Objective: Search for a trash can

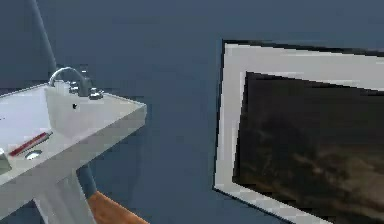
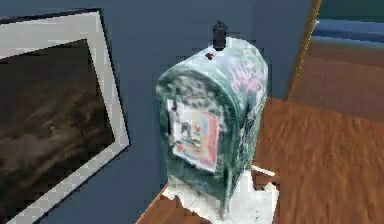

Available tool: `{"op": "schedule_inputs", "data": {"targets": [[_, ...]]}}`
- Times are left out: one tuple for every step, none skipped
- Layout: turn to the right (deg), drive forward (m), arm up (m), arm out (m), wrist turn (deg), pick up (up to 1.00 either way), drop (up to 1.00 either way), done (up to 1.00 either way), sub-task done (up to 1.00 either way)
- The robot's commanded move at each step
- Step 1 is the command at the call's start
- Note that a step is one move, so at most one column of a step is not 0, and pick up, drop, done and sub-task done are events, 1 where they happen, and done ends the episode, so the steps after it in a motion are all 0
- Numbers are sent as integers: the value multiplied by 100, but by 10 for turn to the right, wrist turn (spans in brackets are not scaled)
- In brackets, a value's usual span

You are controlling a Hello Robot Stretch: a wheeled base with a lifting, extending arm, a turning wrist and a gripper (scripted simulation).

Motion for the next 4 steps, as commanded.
{"op": "schedule_inputs", "data": {"targets": [[-450, 0, 0, 0, 0, 0, 0, 0, 0], [-450, 0, 0, 0, 0, 0, 0, 0, 0], [-450, 0, 0, 0, 0, 0, 0, 0, 0], [-420, 0, 0, 0, 0, 0, 0, 0, 0]]}}
